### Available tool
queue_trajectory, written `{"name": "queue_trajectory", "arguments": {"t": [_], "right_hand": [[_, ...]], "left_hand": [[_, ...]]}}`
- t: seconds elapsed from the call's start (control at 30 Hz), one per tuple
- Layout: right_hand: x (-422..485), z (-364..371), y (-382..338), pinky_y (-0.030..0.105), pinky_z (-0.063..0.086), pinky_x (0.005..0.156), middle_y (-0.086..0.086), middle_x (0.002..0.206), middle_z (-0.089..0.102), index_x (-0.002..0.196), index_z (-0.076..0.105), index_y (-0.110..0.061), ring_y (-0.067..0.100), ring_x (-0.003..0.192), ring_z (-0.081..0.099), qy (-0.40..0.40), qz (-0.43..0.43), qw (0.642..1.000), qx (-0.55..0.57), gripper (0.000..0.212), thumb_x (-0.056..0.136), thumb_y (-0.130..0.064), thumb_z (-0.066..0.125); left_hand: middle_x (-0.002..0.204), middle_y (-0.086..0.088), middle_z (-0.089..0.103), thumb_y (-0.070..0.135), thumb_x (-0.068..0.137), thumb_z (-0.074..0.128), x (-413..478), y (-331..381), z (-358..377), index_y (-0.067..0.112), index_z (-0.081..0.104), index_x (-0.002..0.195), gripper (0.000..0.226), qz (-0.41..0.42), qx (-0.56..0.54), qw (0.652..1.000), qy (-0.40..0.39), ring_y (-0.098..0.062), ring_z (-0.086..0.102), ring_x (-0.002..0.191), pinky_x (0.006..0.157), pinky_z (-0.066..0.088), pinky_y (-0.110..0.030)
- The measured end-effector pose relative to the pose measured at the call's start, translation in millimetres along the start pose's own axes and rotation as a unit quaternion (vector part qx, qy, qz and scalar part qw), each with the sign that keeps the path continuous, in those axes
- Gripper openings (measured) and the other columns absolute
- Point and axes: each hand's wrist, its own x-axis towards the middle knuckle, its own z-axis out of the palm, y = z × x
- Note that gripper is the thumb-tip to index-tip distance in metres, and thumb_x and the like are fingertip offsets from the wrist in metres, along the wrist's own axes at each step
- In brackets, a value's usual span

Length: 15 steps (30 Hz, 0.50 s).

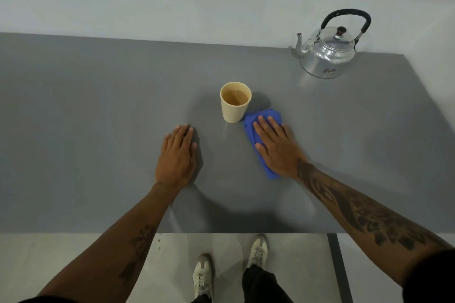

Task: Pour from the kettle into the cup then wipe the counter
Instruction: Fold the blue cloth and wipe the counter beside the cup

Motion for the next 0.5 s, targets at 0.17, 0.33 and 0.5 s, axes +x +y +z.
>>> {"name": "queue_trajectory", "arguments": {"t": [0.17,0.33,0.5], "right_hand": [[36.4,-8.3,-18.7,0.053,0.024,0.116,0.015,0.158,0.022,0.149,0.018,-0.006,0.033,0.146,0.021,-0.007,0.097,0.994,0.04,0.071,0.091,-0.046,0.009],[-17.3,-1.9,-44.9,0.05,0.027,0.116,0.016,0.156,0.028,0.149,0.019,-0.005,0.033,0.144,0.026,0.011,0.035,0.999,0.009,0.064,0.098,-0.042,0.008],[-6.8,6.0,-96.8,0.05,0.026,0.117,0.015,0.158,0.024,0.149,0.015,-0.005,0.033,0.146,0.022,0.018,-0.071,0.997,-0.003,0.062,0.099,-0.041,0.017]], "left_hand": [[0.153,-0.01,0.036,0.026,0.102,0.029,0.3,0.4,-0.3,0.009,0.035,0.145,0.047,-0.004,-0.008,1.0,-0.007,-0.027,0.026,0.145,0.121,0.018,-0.044],[0.153,-0.01,0.035,0.025,0.102,0.03,0.4,2.2,-0.6,0.009,0.033,0.146,0.046,-0.008,-0.006,1.0,-0.011,-0.027,0.025,0.145,0.122,0.016,-0.044],[0.15,-0.014,0.039,0.026,0.1,0.027,0.6,5.5,-3.5,0.006,0.036,0.143,0.049,-0.019,-0.002,1.0,-0.013,-0.03,0.03,0.143,0.12,0.02,-0.045]]}}
